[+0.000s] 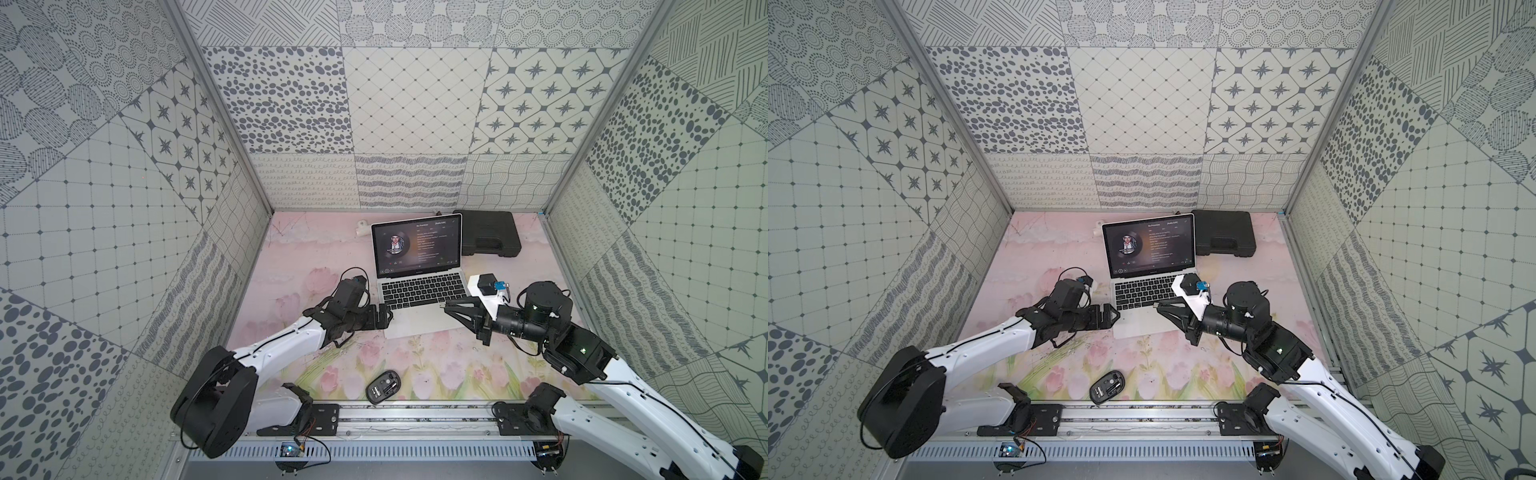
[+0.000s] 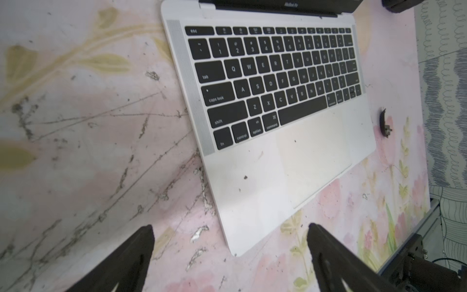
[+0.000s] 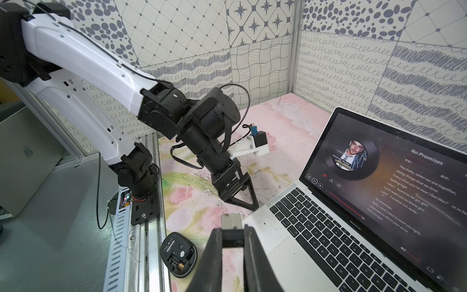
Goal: Remove the wireless mouse receiver from the laptop
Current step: Move the laptop to the center of the board, then move the mouse to the center of the board.
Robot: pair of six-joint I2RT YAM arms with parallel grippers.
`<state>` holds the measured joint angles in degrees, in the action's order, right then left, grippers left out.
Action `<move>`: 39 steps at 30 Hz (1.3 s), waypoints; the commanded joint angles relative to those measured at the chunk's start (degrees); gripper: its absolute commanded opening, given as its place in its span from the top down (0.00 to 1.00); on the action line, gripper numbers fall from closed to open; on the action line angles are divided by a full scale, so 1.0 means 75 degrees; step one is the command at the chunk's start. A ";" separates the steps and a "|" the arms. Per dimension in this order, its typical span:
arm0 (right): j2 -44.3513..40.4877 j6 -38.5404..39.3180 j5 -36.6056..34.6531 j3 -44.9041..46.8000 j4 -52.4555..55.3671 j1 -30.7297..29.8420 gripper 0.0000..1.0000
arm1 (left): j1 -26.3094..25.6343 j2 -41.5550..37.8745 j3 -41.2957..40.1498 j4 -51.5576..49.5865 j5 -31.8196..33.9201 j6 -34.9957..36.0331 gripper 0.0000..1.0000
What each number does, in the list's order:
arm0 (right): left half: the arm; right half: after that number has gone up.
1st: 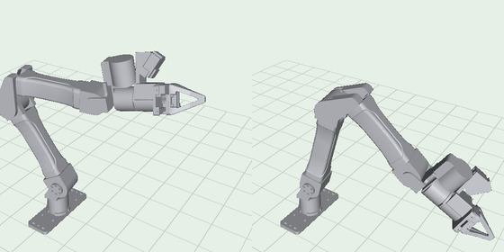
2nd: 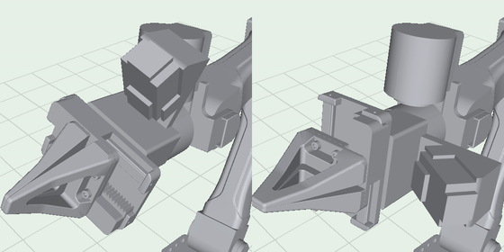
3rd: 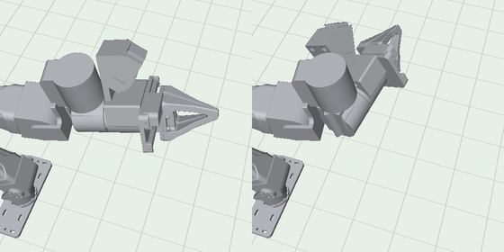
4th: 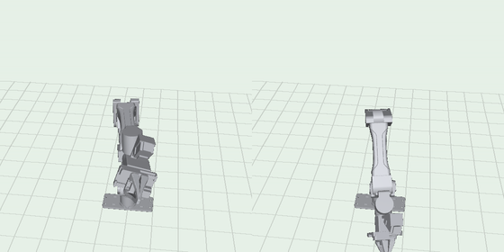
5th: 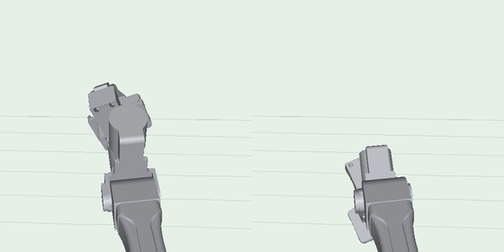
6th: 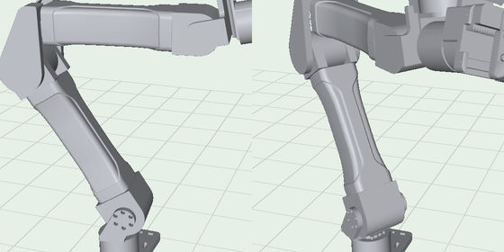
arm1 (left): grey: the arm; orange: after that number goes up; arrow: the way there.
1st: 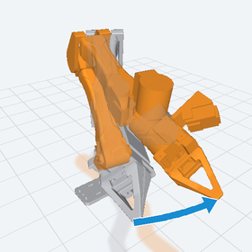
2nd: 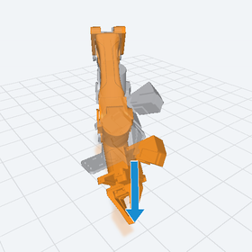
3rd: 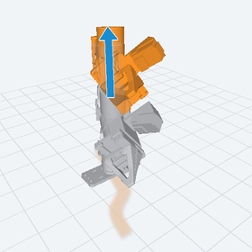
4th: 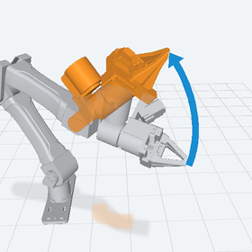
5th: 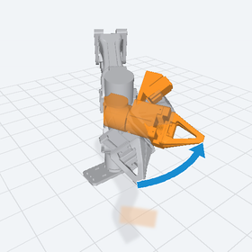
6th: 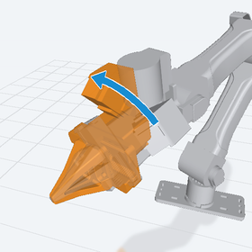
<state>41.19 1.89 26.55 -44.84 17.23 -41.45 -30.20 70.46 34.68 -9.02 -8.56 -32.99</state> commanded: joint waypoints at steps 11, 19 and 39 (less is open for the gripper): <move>-0.0290 -0.0398 0.0365 0.0161 -0.0599 -0.0034 0.94 | -0.4933 -0.1530 -0.0790 -0.3462 0.3284 -0.2006 0.00; -0.0509 -0.0579 0.0398 0.0300 -0.0657 -0.0028 0.94 | -0.5735 -0.2065 -0.1155 -0.2775 0.3316 -0.1251 0.00; -0.0840 -0.0663 0.0202 0.0436 -0.0682 -0.0028 0.94 | -0.5942 -0.0887 -0.0969 -0.2332 0.2408 -0.0926 0.01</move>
<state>36.51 -2.44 28.82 -42.13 14.59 -41.45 -74.43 60.05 26.00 -26.85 10.07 -40.27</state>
